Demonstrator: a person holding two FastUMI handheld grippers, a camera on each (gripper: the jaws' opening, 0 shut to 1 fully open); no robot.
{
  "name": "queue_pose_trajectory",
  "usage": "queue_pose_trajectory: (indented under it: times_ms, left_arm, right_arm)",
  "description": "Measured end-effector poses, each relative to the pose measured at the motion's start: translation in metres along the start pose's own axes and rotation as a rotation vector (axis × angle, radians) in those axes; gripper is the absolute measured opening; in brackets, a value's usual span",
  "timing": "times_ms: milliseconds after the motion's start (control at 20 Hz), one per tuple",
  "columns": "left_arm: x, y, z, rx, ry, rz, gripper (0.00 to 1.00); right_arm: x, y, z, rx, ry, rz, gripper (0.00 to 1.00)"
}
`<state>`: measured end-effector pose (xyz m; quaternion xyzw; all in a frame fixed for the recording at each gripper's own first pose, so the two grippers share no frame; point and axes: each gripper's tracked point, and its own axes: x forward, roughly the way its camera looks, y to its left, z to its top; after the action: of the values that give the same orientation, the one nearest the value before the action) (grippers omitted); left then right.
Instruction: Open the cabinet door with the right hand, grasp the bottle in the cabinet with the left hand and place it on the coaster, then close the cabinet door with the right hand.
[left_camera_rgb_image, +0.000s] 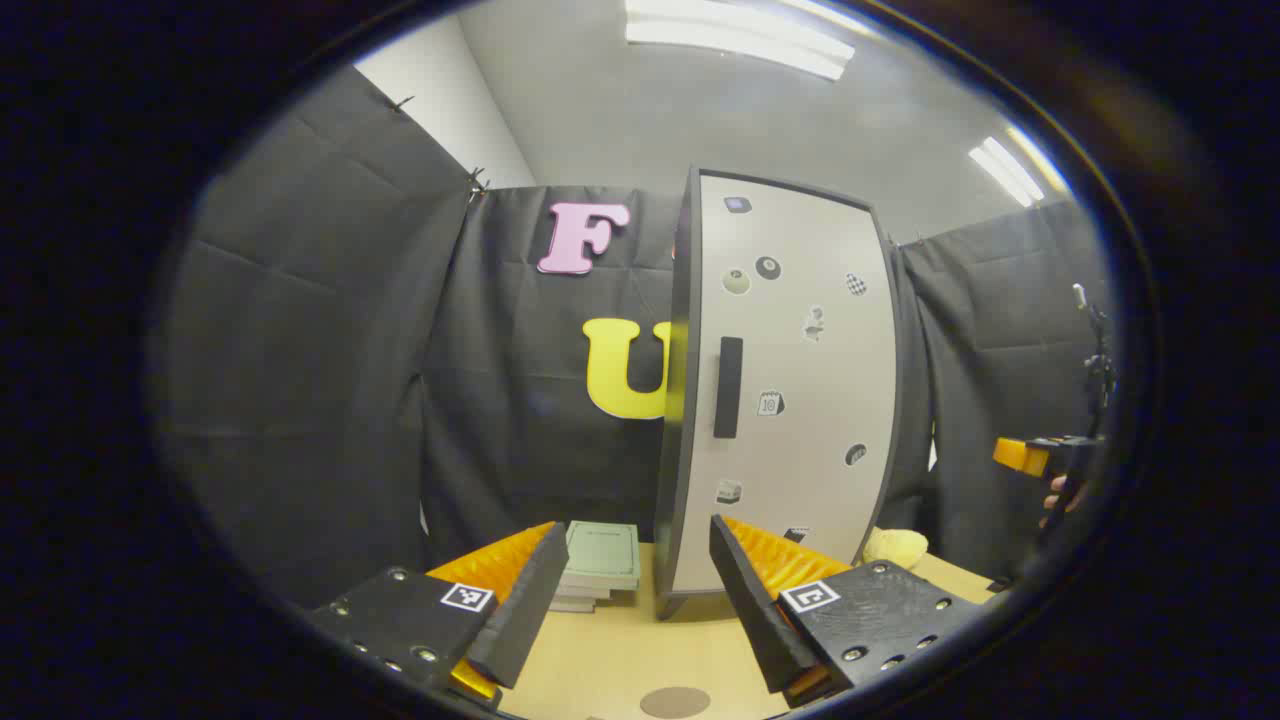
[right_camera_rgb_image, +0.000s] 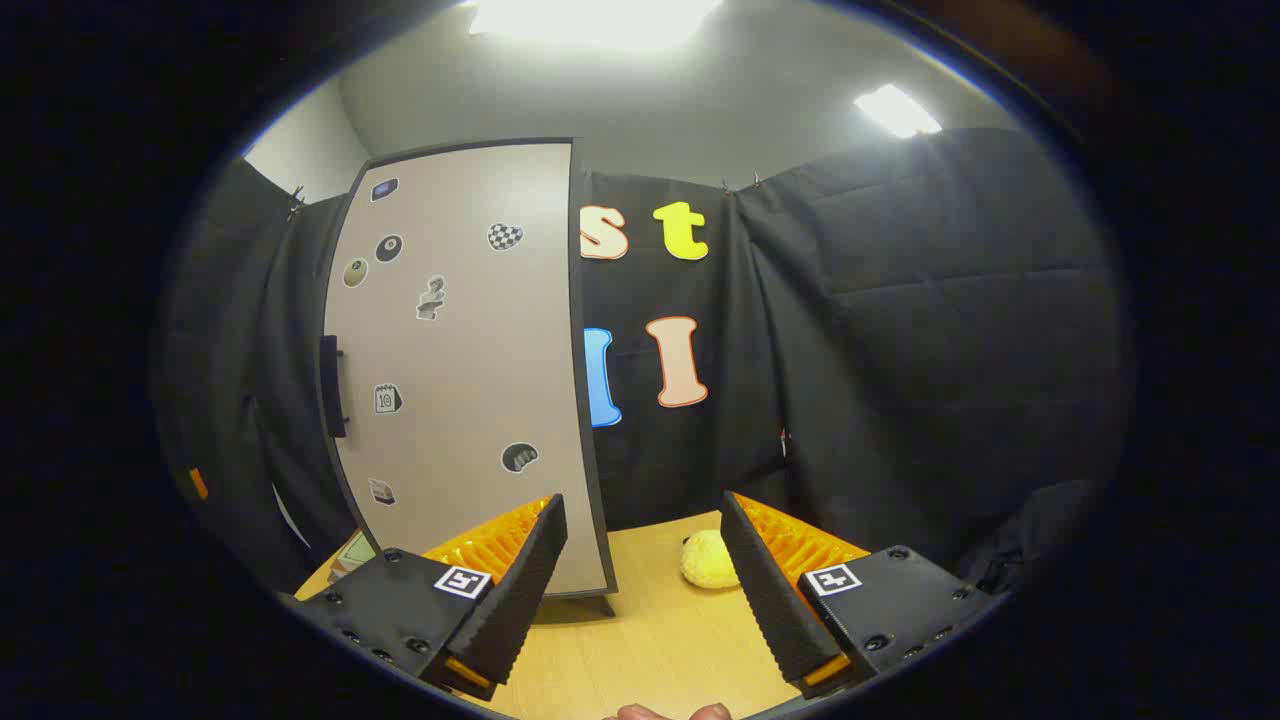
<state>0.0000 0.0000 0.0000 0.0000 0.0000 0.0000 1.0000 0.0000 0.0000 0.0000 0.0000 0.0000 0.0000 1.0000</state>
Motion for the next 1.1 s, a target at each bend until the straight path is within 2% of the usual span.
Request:
queue_pose_trajectory:
  times_ms: [50,250,400,700,1100]
  left_arm:
    - [0.003,-0.001,0.001,0.007,0.011,-0.016,0.88]
    - [0.004,0.007,0.012,0.079,-0.017,-0.001,0.86]
    - [-0.002,0.003,0.013,0.111,-0.045,0.028,0.88]
    - [-0.013,-0.02,-0.009,0.064,-0.017,0.0,0.87]
    - [-0.032,-0.001,-0.032,0.029,0.023,0.051,0.87]
  right_arm:
    - [0.0,0.002,0.0,0.002,0.003,-0.002,0.98]
    - [0.001,0.006,0.0,0.069,0.031,-0.01,0.98]
    - [0.001,0.008,0.0,0.077,0.043,-0.004,0.98]
    - [0.011,0.033,0.017,0.06,0.021,0.039,0.98]
    - [0.022,0.078,0.049,-0.005,-0.028,0.146,0.98]
